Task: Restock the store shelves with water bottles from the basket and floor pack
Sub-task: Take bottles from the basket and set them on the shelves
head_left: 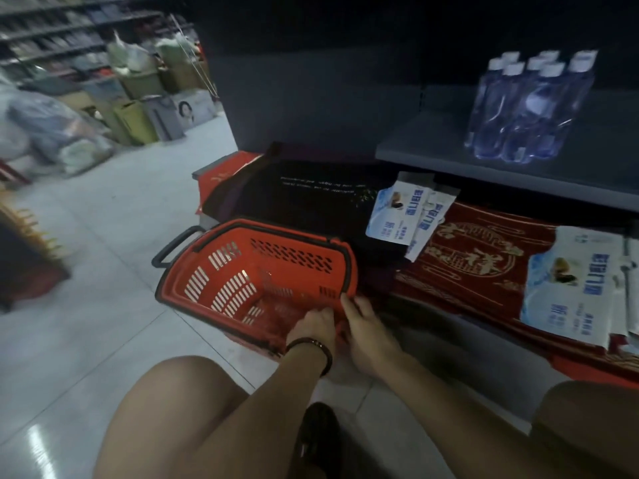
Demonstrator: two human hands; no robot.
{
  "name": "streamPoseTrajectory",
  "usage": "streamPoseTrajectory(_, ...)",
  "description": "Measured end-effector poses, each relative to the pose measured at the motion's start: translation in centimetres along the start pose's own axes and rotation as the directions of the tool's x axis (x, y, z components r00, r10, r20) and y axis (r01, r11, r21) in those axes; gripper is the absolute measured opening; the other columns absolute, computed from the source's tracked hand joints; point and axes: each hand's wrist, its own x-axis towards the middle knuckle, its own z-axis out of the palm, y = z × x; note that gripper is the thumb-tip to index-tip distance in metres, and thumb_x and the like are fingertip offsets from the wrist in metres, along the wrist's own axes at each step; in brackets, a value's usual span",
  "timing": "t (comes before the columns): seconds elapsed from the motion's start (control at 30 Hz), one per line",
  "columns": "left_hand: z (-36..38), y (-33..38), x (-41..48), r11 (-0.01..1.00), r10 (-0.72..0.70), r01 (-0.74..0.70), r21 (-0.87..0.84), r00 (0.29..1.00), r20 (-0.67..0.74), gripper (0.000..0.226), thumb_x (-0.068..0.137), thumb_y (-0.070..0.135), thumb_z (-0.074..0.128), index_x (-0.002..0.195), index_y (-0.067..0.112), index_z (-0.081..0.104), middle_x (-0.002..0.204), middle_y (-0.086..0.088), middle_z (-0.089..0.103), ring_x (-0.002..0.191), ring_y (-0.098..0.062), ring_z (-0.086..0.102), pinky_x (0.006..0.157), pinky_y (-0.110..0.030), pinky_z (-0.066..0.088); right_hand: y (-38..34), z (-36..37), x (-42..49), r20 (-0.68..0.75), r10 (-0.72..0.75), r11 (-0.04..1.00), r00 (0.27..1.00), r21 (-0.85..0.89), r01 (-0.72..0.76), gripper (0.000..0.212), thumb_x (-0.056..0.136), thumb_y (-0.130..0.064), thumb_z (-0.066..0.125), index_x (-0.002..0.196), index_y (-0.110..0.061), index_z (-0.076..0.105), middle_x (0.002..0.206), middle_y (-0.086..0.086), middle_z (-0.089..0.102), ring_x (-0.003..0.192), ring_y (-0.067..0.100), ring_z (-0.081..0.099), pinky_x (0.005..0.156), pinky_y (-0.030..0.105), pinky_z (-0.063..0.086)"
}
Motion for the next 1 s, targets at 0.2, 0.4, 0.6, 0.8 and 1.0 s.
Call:
streamPoseTrajectory(0.2, -1.0, 0.7, -0.5, 0.996, -0.089, 0.089, 0.023, 0.996, -0.027, 0.051, 0.101, 0.028, 0.05, 0.149, 0.015, 0.038, 0.15, -0.012, 0.045, 0.139, -0.04, 0.045, 0.111, -0.049, 0.041, -1.9, -2.6, 1.2, 0.121, -0.102, 0.992, 0.987, -0.057, 0.109, 0.079, 0.102, -0.014, 0.054, 0.17, -0.022, 0.014, 0.177, 0.001, 0.01, 0.161, 0.028, 0.019, 0.131, 0.042, 0.021)
streamPoseTrajectory(0.4, -3.1, 4.8, -2.5, 0.992, 0.113, -0.105, 0.067, 0.986, -0.124, 0.041, 0.101, 0.026, 0.049, 0.141, 0.02, 0.047, 0.146, -0.01, 0.05, 0.136, -0.038, 0.051, 0.108, -0.048, 0.045, 0.0, -8.7, -2.6, 0.042, -0.139, 0.961, 0.989, -0.235, 0.145, 0.022, 0.097, -0.021, 0.058, 0.119, -0.019, 0.062, 0.126, 0.004, 0.055, 0.12, 0.027, 0.058, 0.101, 0.047, 0.052)
streamPoseTrajectory(0.6, -5.0, 12.1, -7.1, 0.917, 0.398, -0.393, 0.07, 0.915, -0.072, 0.044, 0.095, 0.037, 0.063, 0.138, 0.027, 0.058, 0.142, -0.009, 0.061, 0.129, -0.032, 0.061, 0.109, -0.041, 0.051, 4.3, -18.3, -12.2, -0.118, -0.038, 0.977, 0.992, -0.214, 0.012, 0.017, 0.097, -0.039, 0.06, 0.11, -0.038, 0.07, 0.109, -0.01, 0.07, 0.1, 0.013, 0.065, 0.094, 0.041, 0.056)
streamPoseTrajectory(0.8, -5.1, 23.1, -11.9, 0.749, 0.662, -0.661, -0.039, 0.749, 0.032, 0.017, 0.094, 0.039, 0.072, 0.109, 0.032, 0.075, 0.12, 0.005, 0.072, 0.111, -0.018, 0.066, 0.103, -0.038, 0.054, 13.5, -24.6, -27.4, -0.427, 0.174, 0.958, 0.888, -0.135, -0.253, 0.019, 0.103, -0.025, 0.063, 0.118, -0.023, 0.074, 0.086, -0.013, 0.067, 0.092, 0.018, 0.065, 0.082, 0.026, 0.043)
streamPoseTrajectory(1.0, 0.0, 35.2, -16.6, 0.531, 0.834, -0.846, -0.046, 0.512, 0.206, 0.011, 0.094, 0.035, 0.072, 0.1, 0.03, 0.079, 0.109, 0.007, 0.073, 0.107, -0.015, 0.067, 0.098, -0.031, 0.053, 23.4, -22.3, -41.6, -0.568, 0.532, 0.822, 0.628, 0.168, -0.545, 0.016, 0.093, -0.013, 0.064, 0.092, -0.023, 0.076, 0.084, -0.001, 0.074, 0.08, 0.021, 0.068, 0.071, 0.027, 0.044)
